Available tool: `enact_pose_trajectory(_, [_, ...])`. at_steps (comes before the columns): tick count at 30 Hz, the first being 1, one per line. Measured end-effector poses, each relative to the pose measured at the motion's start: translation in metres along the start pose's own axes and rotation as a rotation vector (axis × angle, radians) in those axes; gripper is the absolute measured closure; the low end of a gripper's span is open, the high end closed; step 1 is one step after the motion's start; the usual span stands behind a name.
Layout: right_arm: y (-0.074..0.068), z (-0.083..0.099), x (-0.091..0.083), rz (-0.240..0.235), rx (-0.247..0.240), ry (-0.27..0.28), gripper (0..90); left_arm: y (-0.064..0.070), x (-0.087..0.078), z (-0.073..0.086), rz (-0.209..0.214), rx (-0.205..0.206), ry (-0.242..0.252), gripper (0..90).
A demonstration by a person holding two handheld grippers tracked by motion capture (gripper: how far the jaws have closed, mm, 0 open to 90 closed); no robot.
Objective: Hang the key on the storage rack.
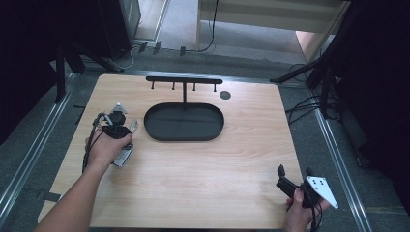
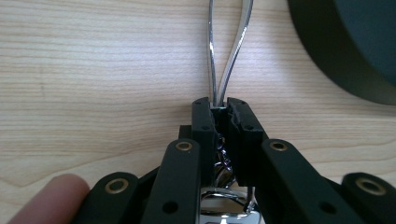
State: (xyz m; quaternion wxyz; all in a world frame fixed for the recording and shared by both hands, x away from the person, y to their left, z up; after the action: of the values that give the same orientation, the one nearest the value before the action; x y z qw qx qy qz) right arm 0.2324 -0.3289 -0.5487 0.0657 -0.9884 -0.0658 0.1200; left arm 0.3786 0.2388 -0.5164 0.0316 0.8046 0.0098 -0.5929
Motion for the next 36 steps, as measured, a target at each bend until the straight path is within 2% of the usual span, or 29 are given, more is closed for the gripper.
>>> enact_pose_trajectory(3, [0.0,0.0,0.0,0.001,-0.001,0.003,0.0,-0.002,-0.003,-0.001,0.002,0.014,0.029,82.8])
enact_pose_trajectory(5, [0.0,0.0,0.0,0.002,0.0,0.004,0.0,-0.005,-0.006,-0.001,0.019,0.015,0.052,82.9])
enact_pose_trajectory(6, [0.0,0.0,0.0,0.001,0.001,0.005,0.0,-0.006,-0.009,0.0,0.023,0.006,0.092,82.9])
enact_pose_trajectory(8, [0.001,0.0,0.0,0.001,0.001,0.006,0.0,-0.008,-0.014,0.002,0.033,0.004,0.132,82.9])
enact_pose_trajectory(11, [0.0,0.0,0.0,0.001,0.002,0.005,0.0,-0.012,-0.024,0.005,0.087,-0.026,0.219,82.9])
enact_pose_trajectory(15, [0.0,0.0,0.0,0.002,0.002,0.004,0.0,-0.015,-0.039,0.007,0.085,-0.038,0.364,83.0])
enact_pose_trajectory(17, [0.0,0.0,0.0,0.003,0.0,0.005,0.0,-0.017,-0.045,0.008,0.093,-0.051,0.413,83.0])
enact_pose_trajectory(20, [0.0,0.0,0.0,0.005,-0.002,0.005,0.0,-0.02,-0.052,0.009,0.118,-0.038,0.499,83.0])
enact_pose_trajectory(22, [0.0,0.0,0.0,0.005,-0.002,0.005,0.0,-0.022,-0.055,0.01,0.109,-0.02,0.543,83.0])
enact_pose_trajectory(23, [0.0,0.0,0.0,0.006,-0.002,0.004,0.0,-0.022,-0.057,0.011,0.12,-0.012,0.576,82.9])
enact_pose_trajectory(26, [0.0,0.0,0.0,0.006,-0.005,0.004,0.0,-0.024,-0.061,0.011,0.151,0.002,0.635,82.9])
enact_pose_trajectory(28, [0.0,0.0,0.0,0.007,-0.006,0.004,0.0,-0.024,-0.064,0.011,0.148,-0.004,0.677,82.9])
enact_pose_trajectory(29, [0.0,0.0,0.0,0.007,-0.006,0.005,0.0,-0.024,-0.066,0.011,0.147,0.0,0.722,83.0])
enact_pose_trajectory(31, [0.0,0.0,0.0,0.007,-0.005,0.005,0.0,-0.024,-0.068,0.012,0.145,0.0,0.761,82.9])
enact_pose_trajectory(36, [0.0,0.0,0.0,0.006,-0.006,0.005,0.0,-0.021,-0.074,0.012,0.165,-0.002,0.876,82.9])
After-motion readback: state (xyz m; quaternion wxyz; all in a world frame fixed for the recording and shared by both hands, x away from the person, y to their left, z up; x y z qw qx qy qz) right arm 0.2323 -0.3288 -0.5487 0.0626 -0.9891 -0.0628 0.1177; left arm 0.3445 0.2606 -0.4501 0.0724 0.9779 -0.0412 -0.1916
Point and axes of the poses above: each handheld gripper's, and its own axes: x roughly forward along the jaws, z roughly out of its underside, y roughly to its right, the point moved 1 cm from there along x, roughly forward along the jaws, and after that the axes turned 5 degrees about -z, right-handed, at the moved point
